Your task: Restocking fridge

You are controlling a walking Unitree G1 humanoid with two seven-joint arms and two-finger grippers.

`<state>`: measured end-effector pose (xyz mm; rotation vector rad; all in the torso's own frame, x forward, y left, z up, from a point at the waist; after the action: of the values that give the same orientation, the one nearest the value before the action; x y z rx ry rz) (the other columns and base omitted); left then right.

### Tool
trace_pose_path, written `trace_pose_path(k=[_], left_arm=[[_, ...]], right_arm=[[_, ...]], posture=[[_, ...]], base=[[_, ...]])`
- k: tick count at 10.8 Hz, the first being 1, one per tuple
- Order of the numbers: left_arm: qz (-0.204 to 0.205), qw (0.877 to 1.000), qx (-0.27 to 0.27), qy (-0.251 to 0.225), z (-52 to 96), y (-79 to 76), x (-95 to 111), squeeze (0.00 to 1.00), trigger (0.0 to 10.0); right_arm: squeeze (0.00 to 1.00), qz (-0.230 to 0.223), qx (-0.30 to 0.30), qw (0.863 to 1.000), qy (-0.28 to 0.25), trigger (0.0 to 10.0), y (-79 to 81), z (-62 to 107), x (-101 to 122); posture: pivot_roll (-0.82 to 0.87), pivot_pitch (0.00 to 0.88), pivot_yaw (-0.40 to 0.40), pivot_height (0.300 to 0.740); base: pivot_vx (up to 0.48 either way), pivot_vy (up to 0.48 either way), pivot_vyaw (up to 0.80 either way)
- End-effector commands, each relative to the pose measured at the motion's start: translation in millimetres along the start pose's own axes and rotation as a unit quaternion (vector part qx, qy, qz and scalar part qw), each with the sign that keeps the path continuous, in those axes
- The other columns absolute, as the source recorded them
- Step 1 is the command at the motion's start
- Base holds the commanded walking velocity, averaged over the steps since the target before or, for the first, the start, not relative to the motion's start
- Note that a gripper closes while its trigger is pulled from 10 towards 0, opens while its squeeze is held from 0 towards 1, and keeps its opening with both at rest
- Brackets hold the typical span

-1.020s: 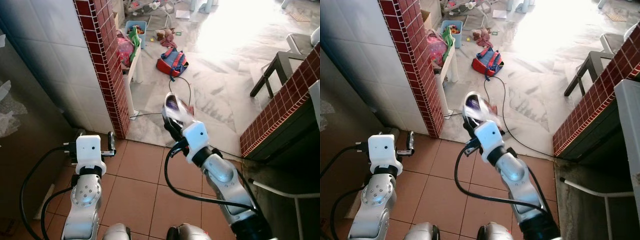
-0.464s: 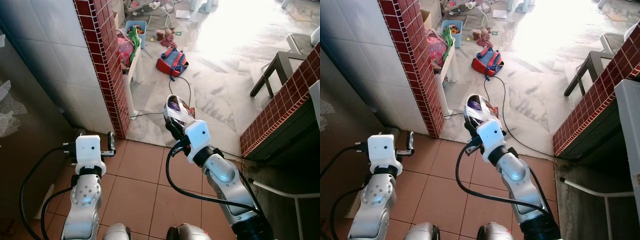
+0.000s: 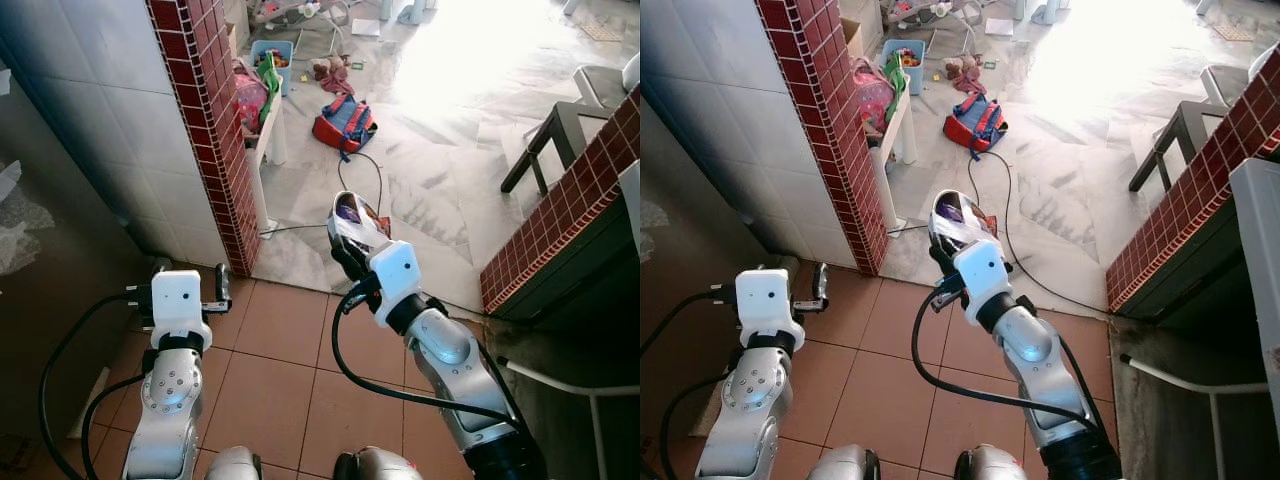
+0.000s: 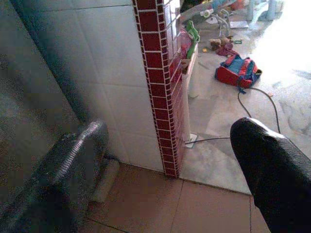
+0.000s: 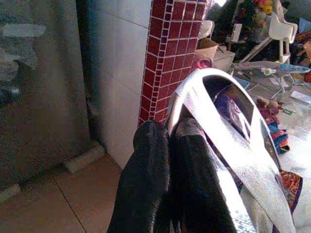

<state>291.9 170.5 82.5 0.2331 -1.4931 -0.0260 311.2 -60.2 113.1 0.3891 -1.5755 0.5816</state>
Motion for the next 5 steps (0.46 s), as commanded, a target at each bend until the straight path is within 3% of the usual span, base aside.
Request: trace_pose_path(k=[1,4,5], left_arm=[[-0.003,1.0,0.004,0.002,1.3,3.3,0.0,0.0,10.0],[0.01,1.0,0.02,0.021,1.4,10.2,-6.9,0.0,10.0],[0.009,1.0,0.016,0.02,1.6,8.3,-6.5,0.0,10.0]], right_arm=[[0.0,0.021,0.014,1.0,-0.018,10.0,4.2,-1.2,11.1],[0.0,0.01,0.01,1.0,-0.015,10.0,5.1,-0.3,8.1],[0.0,0.009,0.011,1.0,-0.014,10.0,5.0,-0.4,7.8]], posture=[[0.02,0.115,-0.02,0.74],[0.02,0.108,-0.02,0.74],[0.02,0.107,-0.022,0.74]], base=[[0.0,0.0,0.8],[0.0,0.0,0.8],[0.0,0.262,0.8]])
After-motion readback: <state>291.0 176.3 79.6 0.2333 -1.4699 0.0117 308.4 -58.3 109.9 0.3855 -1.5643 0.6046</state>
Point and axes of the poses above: a point about 5 cm out from each wrist's last joint towards the gripper, its own z axis pointing back from the gripper into the wrist, its own x axis along the axis of the wrist's last joint, y = z × x, the point moved 5 cm from there along -z, pointing out of the wrist towards the gripper, and after that the axes turned 3 degrees about -z, right-handed, at the moved point
